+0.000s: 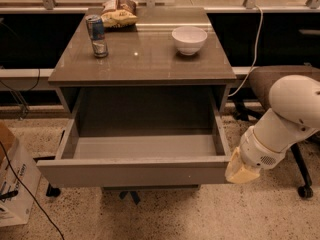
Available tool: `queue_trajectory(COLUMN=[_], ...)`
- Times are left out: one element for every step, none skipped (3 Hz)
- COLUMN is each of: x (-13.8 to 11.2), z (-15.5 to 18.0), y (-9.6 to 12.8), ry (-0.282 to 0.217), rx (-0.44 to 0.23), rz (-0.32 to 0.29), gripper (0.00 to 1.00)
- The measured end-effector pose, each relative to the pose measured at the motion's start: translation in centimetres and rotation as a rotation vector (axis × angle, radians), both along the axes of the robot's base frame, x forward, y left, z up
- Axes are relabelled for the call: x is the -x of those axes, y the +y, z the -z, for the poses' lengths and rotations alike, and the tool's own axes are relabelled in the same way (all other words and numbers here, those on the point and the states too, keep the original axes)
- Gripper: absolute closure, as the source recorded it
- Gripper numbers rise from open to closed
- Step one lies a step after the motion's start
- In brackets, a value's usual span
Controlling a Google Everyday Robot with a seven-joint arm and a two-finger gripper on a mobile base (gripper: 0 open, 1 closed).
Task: Close top drawer
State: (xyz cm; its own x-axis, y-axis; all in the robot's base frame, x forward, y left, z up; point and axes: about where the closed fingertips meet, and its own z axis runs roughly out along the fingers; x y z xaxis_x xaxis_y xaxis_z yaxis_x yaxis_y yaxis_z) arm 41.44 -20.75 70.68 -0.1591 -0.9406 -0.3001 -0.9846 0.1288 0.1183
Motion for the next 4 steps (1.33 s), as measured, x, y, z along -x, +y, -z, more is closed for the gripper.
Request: queue_trajectory(x=[-1.9,-4.9,-5.4,-7.6], z=[2.1,3.4,3.6,4.4], y=[0.5,1.3,1.9,3.3], ry=[-0.020,-0.078,-0.087,-0.121], rx=[-0.072,-0.139,-0.147,-0.159], rz=[0.038,0.054,0.042,0.005], gripper=[1.00,1.00,1.00,1.00])
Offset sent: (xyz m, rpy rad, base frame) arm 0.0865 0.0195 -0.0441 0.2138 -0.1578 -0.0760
